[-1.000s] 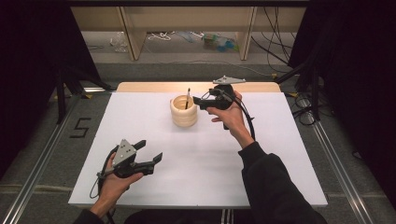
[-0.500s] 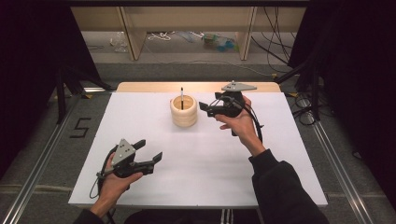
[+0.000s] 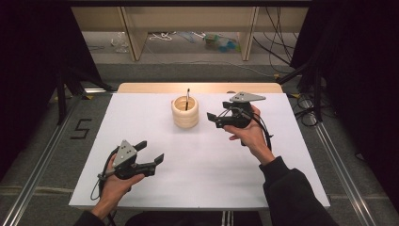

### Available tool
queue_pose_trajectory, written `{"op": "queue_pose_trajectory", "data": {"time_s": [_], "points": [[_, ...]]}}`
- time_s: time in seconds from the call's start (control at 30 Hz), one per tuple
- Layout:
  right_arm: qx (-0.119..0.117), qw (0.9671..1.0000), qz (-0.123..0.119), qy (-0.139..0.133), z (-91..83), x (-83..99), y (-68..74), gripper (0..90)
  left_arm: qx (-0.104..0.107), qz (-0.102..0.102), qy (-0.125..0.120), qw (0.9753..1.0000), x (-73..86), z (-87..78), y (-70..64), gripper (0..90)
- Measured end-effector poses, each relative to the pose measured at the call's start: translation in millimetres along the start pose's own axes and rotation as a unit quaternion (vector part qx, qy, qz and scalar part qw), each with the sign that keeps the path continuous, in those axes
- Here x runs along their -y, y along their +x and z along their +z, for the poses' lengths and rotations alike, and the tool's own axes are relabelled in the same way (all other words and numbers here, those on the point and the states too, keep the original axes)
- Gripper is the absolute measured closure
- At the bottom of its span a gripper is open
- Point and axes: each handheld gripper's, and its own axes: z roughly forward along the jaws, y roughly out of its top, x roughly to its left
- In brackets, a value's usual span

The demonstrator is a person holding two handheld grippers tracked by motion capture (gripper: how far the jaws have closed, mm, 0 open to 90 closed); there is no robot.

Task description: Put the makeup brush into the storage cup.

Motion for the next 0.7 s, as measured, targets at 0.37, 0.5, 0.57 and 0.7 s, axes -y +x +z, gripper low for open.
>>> {"op": "queue_pose_trajectory", "data": {"time_s": [0.37,0.5,0.57,0.7], "points": [[0.001,1.0000,0.000,0.001,-8.6,7.0,2.7,19.2,0.001,0.000,0.000,1.0000,-0.1,-0.1,-0.3,19.3],[0.005,1.0000,0.000,0.000,-12.4,9.2,1.7,18.5,0.000,0.000,0.000,1.0000,0.0,-0.1,0.4,19.2],[0.008,0.9999,0.001,-0.007,-13.1,10.4,1.4,18.1,-0.002,0.001,0.000,1.0000,-0.2,0.0,1.0,19.2],[0.006,1.0000,0.000,-0.003,-14.8,13.1,3.3,17.2,-0.003,0.002,0.000,1.0000,-0.5,1.0,0.6,19.2]]}}
